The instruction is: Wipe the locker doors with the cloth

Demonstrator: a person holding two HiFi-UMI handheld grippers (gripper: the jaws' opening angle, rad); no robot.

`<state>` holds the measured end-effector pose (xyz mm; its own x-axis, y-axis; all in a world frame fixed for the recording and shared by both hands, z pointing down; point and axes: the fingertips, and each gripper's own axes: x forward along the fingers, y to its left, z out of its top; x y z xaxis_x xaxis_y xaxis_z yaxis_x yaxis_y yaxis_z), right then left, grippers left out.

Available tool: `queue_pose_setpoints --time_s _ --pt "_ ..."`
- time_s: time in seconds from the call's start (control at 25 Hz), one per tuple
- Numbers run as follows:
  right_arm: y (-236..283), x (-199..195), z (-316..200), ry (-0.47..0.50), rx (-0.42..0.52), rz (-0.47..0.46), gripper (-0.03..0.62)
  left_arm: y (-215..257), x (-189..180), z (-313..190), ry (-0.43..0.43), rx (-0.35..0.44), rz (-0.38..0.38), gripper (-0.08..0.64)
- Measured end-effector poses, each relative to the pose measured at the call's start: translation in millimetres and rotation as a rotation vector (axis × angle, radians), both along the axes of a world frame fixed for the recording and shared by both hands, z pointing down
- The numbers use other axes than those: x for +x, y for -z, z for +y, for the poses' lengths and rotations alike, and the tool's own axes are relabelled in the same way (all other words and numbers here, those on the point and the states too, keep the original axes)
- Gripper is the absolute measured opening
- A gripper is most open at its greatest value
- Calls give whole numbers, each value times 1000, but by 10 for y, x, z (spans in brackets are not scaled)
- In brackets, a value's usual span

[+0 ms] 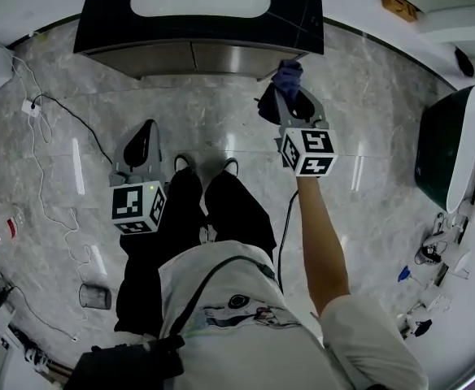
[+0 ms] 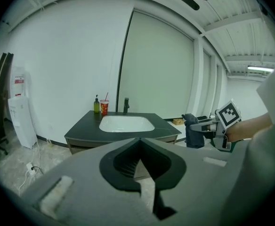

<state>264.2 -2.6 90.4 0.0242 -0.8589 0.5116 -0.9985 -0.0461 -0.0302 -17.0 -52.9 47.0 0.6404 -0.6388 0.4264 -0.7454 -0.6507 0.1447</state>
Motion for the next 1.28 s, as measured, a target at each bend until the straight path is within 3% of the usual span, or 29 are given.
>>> queue_pose_setpoints --time_s 0.16,0.28,0.76,1.08,1.28 --pt "-285 7 3 39 31 3 114 -88 -48 67 71 49 10 0" --pt "-560 20 -33 54 75 29 114 -334 -27 90 41 77 9 0" --pt "-2062 -12 -548 114 288 205 114 -2779 -398 -126 47 172 34 0" --pt "-3023 -136 -759 138 408 258 114 -4010 -464 -207 52 257 65 0" --pt "-3381 -30 -858 116 472 340 114 -4568 -641 -227 83 306 88 0"
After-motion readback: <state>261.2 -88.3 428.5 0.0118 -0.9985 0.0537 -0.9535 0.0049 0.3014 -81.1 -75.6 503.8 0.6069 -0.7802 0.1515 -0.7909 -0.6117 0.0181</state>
